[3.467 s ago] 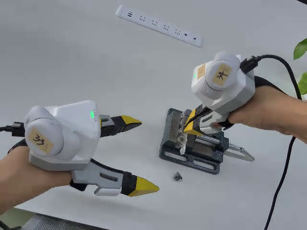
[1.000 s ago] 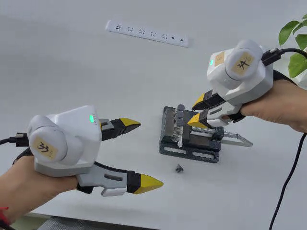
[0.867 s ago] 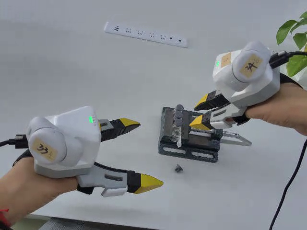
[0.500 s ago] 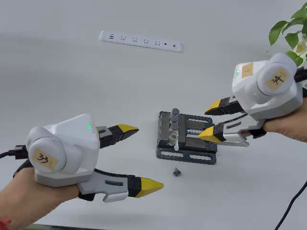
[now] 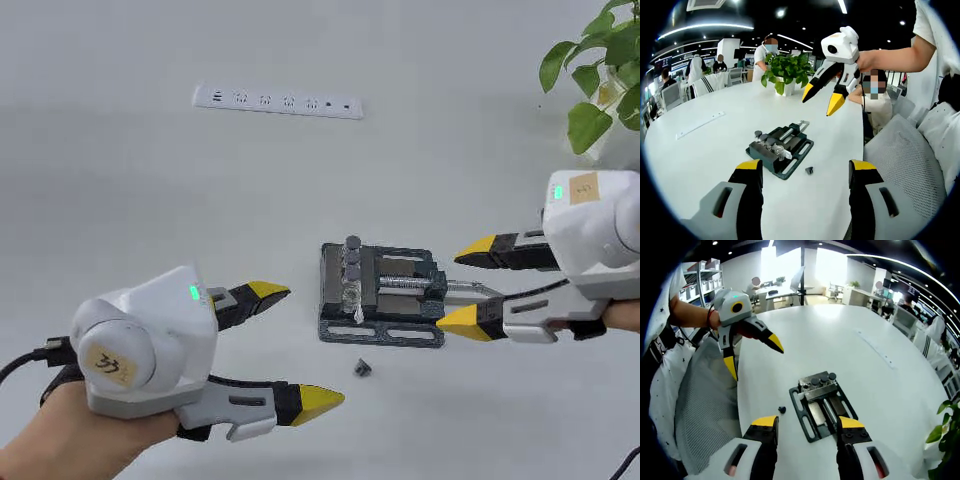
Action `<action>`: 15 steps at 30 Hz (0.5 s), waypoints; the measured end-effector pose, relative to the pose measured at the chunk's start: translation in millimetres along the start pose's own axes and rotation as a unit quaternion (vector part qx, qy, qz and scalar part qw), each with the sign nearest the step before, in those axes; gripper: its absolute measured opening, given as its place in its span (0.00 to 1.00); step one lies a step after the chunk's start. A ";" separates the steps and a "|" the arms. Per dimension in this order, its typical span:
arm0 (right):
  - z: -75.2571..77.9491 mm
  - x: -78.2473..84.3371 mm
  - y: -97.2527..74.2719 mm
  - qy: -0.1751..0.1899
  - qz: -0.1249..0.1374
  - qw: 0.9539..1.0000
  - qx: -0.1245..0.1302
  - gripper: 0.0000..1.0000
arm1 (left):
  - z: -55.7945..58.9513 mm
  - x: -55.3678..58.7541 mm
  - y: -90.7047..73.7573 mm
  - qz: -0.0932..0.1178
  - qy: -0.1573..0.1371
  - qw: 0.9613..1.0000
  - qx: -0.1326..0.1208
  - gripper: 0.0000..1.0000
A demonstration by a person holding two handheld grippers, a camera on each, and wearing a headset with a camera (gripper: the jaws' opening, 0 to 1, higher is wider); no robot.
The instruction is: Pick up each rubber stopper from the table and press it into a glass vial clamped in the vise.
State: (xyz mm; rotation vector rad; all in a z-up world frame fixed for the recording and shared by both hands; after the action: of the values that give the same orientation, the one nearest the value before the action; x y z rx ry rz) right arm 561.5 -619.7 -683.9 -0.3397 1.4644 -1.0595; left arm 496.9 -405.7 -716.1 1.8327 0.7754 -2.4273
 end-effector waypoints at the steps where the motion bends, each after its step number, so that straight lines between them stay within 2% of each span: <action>1: -1.8 1.6 -2.9 0.006 0.003 1.000 0.001 0.44 | 0.0 0.4 1.0 -0.001 0.001 1.000 -0.001 0.67; 7: -8.9 17.4 -17.7 0.026 0.024 0.999 0.007 0.50 | -2.7 5.6 7.7 -0.009 0.002 1.000 -0.012 0.64; 12: -12.2 33.8 -24.3 0.047 0.044 0.998 0.014 0.53 | -5.5 13.0 12.6 -0.016 0.000 1.000 -0.018 0.60; 15: -15.6 44.0 -26.1 0.055 0.055 0.997 0.016 0.56 | -5.0 13.4 16.6 -0.017 -0.002 1.000 -0.023 0.58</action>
State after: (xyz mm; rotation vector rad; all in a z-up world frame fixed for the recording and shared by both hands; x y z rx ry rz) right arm 528.0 -660.0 -694.4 -0.1782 1.5446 -1.0240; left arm 501.9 -414.5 -735.6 1.8137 0.8606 -2.4111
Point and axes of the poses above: the centre of the closed fingertips' face, and the gripper's own axes: y roughly forward along the fingers, z roughly to its right, x roughly out of its underside, the point moved 7 cm from there along -y, roughly backward along the fingers, and after that the axes turned 11 degrees about x, right-handed, at the moved point
